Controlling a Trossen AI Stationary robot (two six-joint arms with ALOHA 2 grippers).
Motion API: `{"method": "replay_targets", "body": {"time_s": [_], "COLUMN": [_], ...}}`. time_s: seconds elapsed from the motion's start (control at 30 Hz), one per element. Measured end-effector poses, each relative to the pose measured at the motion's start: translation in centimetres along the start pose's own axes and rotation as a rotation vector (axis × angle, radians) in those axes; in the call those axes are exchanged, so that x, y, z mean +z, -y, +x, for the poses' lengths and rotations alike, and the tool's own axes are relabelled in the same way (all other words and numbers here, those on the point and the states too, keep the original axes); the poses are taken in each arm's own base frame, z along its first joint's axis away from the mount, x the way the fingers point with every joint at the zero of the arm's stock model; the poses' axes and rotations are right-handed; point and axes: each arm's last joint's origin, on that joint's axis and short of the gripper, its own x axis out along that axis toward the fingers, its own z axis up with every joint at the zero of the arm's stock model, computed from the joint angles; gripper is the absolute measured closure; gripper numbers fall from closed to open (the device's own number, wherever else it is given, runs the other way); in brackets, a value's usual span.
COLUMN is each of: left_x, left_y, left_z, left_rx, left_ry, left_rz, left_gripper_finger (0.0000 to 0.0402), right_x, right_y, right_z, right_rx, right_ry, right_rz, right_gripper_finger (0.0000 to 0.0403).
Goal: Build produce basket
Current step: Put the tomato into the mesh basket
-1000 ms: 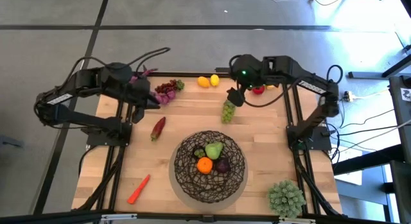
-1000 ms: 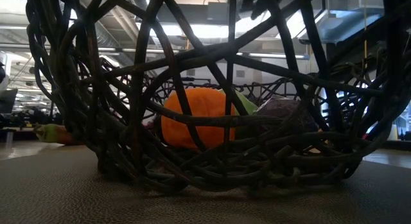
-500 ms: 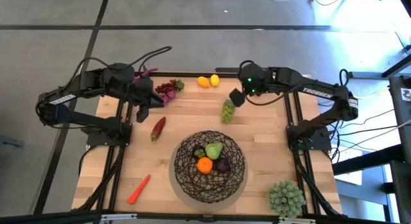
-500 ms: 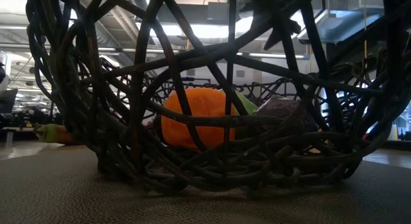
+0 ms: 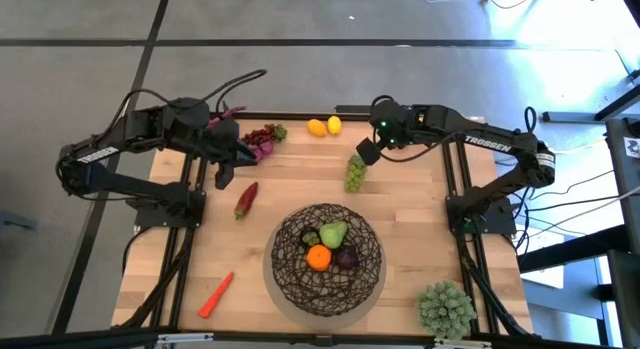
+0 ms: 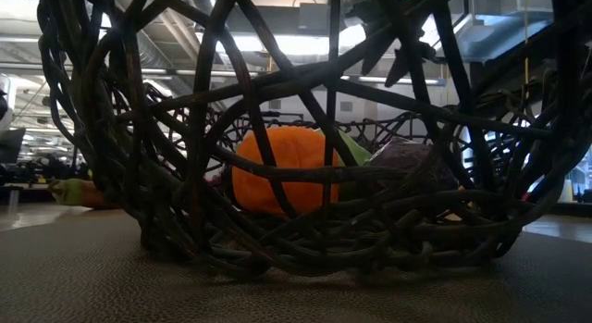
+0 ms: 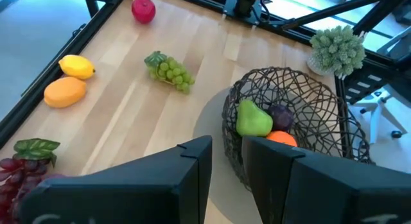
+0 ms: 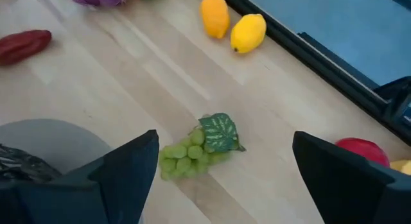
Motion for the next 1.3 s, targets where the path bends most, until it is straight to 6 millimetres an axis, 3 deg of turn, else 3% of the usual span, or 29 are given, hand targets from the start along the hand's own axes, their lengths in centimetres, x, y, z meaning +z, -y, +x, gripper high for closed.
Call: {"method": "replay_targets", "body": {"time_s": [0.13,0.37,0.57,1.0,1.3], "left_x": [0.0,0.0,0.0,0.0,0.0], "left_y": [0.0,0.0,0.0,0.0,0.0], "left_z": [0.0,0.0,0.0,0.0,0.0], "left_rx": [0.0,0.0,0.0,0.001,0.001], "left_ry": [0.0,-0.001,-0.001,-0.005,-0.005], "left_rz": [-0.021,-0.05,-0.05,-0.05,-0.043], "left_gripper_finger": [0.0325,0.0325,0.0325,0.0325,0.0325], "right_x": [0.0,-0.1,-0.6,-1.3,1.8], "right_y": [-0.1,-0.1,-0.4,-2.2,-1.6], "right_z": [0.0,0.0,0.5,5.3,9.1], "right_rx": [0.037,0.038,0.04,-0.054,0.046], "right_ry": [-0.015,-0.027,-0.101,-0.226,-0.052], "right_rz": [0.038,0.34,0.383,0.395,0.289], "right_gripper_finger": [0.0055,0.0055,0.0055,0.0055,0.0055]}}
